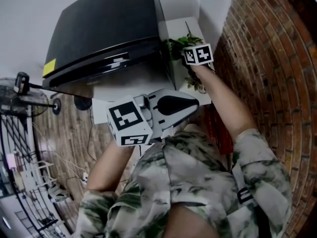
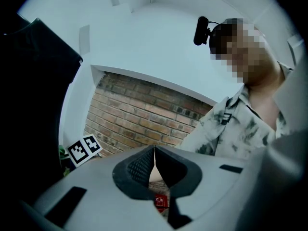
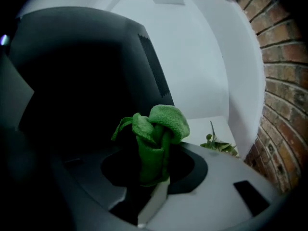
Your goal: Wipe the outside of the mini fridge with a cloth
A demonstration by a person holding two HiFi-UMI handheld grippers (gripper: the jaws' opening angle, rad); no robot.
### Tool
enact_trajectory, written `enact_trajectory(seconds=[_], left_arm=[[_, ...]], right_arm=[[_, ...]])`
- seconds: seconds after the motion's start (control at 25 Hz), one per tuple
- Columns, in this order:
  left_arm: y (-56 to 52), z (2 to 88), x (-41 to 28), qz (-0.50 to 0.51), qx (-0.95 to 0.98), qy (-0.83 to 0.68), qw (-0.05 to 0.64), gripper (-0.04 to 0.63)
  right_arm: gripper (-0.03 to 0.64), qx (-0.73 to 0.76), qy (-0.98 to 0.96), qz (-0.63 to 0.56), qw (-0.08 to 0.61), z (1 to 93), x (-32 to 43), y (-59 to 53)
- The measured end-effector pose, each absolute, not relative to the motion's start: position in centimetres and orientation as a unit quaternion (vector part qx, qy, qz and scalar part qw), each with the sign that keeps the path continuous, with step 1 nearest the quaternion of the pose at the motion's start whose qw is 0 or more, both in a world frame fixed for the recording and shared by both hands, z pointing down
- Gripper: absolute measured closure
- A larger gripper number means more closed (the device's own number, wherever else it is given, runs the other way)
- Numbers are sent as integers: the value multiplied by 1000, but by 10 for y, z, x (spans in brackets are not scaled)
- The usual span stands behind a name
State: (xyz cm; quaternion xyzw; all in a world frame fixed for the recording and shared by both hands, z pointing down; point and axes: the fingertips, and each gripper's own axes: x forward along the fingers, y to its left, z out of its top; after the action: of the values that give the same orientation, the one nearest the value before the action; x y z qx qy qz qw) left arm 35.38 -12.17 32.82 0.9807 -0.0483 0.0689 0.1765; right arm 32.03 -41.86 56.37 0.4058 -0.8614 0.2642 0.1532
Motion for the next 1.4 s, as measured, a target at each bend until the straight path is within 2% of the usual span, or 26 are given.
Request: enact_trajectory(seconds=[0.4, 0.72, 0.84, 1.4], left_arm=[[-111, 328, 365, 65, 982, -16, 174, 568], [-105, 331, 365, 66, 982, -5, 179, 568], [-103, 333, 365, 66, 981, -4, 181, 568], [-102, 343, 357, 71, 979, -21, 192, 568]], right_arm=[[466, 386, -905, 174, 50, 377, 330, -398], [466, 353, -926, 133, -6, 289, 318, -357], [466, 350, -926, 137, 13, 307, 310, -352], [466, 377, -882, 248, 138, 514, 304, -359]])
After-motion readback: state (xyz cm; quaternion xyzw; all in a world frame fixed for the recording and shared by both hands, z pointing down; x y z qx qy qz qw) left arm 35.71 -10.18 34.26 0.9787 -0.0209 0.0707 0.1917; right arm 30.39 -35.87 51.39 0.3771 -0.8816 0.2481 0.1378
